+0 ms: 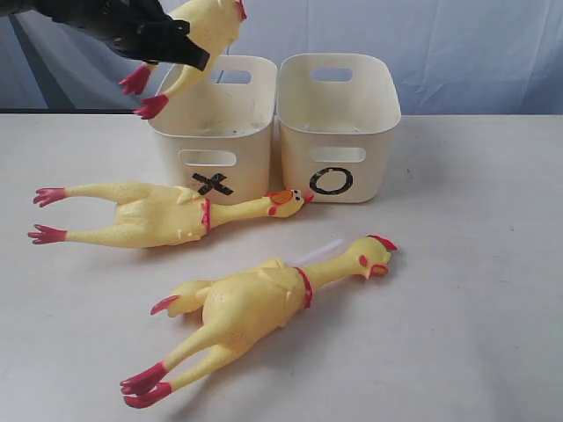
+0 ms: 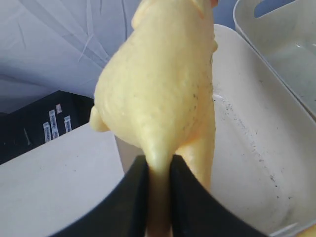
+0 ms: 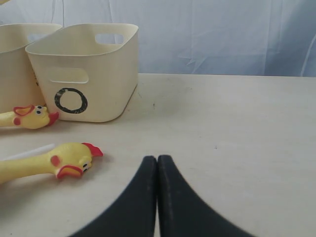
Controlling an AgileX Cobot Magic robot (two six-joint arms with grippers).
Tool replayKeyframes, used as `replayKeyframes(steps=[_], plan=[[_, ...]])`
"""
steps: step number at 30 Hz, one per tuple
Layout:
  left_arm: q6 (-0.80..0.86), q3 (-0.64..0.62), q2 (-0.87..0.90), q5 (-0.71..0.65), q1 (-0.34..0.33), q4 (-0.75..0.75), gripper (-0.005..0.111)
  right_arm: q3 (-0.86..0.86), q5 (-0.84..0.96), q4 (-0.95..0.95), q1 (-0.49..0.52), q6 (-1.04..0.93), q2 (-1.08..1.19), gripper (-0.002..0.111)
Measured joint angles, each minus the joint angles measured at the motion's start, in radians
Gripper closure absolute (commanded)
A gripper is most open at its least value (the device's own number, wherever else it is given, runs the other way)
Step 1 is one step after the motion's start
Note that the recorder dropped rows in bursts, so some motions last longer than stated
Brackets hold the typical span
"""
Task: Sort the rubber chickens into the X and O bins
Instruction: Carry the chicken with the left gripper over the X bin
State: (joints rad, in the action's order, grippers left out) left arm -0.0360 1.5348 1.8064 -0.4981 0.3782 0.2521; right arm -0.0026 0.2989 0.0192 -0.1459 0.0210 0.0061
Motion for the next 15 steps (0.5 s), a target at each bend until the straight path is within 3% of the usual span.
replayKeyframes(steps=[15], plan=[[-0.002,0.008,0.123,0.176,0.0,0.008,0.107,0.0,0.0,0.0,0.0,0.0,0.0,0.108]])
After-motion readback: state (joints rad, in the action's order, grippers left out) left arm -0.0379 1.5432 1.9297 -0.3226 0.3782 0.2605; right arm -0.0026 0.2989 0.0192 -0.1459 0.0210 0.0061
